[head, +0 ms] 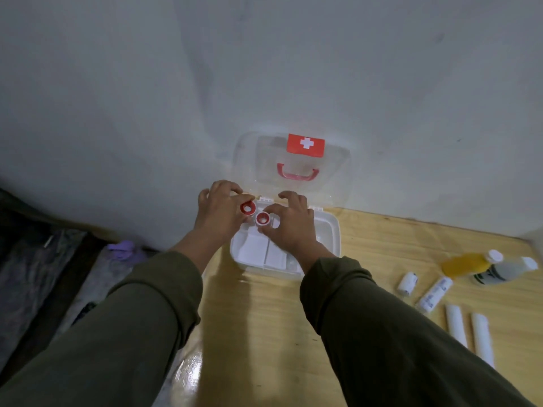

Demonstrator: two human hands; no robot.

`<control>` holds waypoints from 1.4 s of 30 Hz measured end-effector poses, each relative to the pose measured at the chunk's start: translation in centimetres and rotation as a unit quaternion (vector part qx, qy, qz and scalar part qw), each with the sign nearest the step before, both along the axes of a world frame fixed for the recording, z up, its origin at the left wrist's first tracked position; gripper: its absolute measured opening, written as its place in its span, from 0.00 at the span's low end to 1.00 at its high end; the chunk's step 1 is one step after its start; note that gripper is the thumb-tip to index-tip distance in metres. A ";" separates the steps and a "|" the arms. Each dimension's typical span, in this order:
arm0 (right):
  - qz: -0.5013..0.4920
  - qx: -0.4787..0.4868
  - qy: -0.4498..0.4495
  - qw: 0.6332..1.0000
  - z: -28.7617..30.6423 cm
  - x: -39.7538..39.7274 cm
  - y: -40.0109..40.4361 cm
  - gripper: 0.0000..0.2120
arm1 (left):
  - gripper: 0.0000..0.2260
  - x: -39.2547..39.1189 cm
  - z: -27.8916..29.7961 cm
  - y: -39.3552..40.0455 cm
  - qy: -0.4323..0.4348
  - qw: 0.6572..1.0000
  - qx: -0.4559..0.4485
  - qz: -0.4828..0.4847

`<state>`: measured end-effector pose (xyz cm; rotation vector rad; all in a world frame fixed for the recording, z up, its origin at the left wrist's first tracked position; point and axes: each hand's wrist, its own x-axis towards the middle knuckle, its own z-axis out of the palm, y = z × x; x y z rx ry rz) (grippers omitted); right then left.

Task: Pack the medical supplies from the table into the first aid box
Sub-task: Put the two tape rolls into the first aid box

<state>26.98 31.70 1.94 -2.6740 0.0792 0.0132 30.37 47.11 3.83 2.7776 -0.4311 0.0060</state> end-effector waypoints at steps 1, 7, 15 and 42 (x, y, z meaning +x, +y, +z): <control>-0.004 -0.002 -0.004 1.000 -0.2 0.1 0.1 0.18 | 0.17 0.1 -0.1 0.0 0.005 1.000 0.001 -0.005; 0.001 -0.030 0.001 1.000 -0.5 0.4 0.1 0.18 | 0.16 0.5 -1.1 -0.2 0.028 0.999 -0.018 -0.004; 0.003 -0.027 0.009 1.000 -0.7 0.4 -0.3 0.19 | 0.18 0.5 -2.3 -0.1 0.086 0.994 -0.059 0.035; -0.091 0.000 -0.107 0.990 3.4 -6.2 -6.4 0.21 | 0.17 -3.7 1.8 -5.8 -0.030 0.987 -0.155 -0.028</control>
